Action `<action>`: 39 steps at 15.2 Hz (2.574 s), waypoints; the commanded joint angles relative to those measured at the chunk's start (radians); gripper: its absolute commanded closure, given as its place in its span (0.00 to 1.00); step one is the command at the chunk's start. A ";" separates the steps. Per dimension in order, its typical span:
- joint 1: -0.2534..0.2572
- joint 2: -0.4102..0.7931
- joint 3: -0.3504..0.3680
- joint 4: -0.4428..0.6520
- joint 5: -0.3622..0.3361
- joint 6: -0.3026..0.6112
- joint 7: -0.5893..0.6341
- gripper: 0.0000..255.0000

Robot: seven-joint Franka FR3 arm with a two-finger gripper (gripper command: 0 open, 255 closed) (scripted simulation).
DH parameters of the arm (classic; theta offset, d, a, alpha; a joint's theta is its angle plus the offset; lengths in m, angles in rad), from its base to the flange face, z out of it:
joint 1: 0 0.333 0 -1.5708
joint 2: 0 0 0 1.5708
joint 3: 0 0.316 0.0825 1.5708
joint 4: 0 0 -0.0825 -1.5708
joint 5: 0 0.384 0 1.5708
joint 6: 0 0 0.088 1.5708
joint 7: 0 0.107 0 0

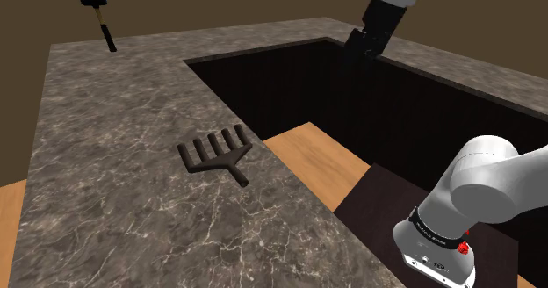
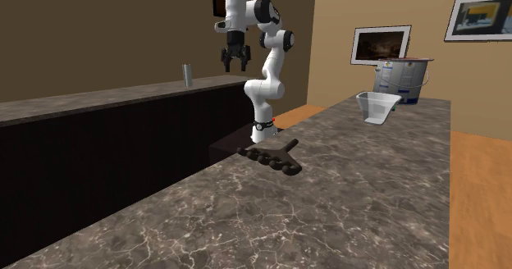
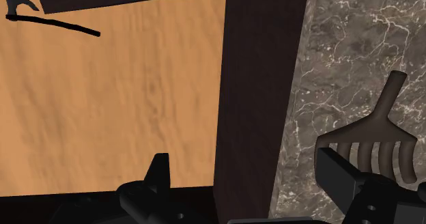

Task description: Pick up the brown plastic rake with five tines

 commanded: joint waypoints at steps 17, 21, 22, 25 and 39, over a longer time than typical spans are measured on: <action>0.045 0.399 0.309 0.070 0.049 0.251 0.335 0.00; 0.049 0.538 0.378 0.134 0.016 0.299 0.432 0.00; 0.051 0.575 0.394 0.153 0.003 0.309 0.458 0.00; 0.060 0.691 0.437 0.218 -0.044 0.334 0.538 0.00; 0.121 0.986 0.473 0.329 -0.197 0.444 0.719 0.00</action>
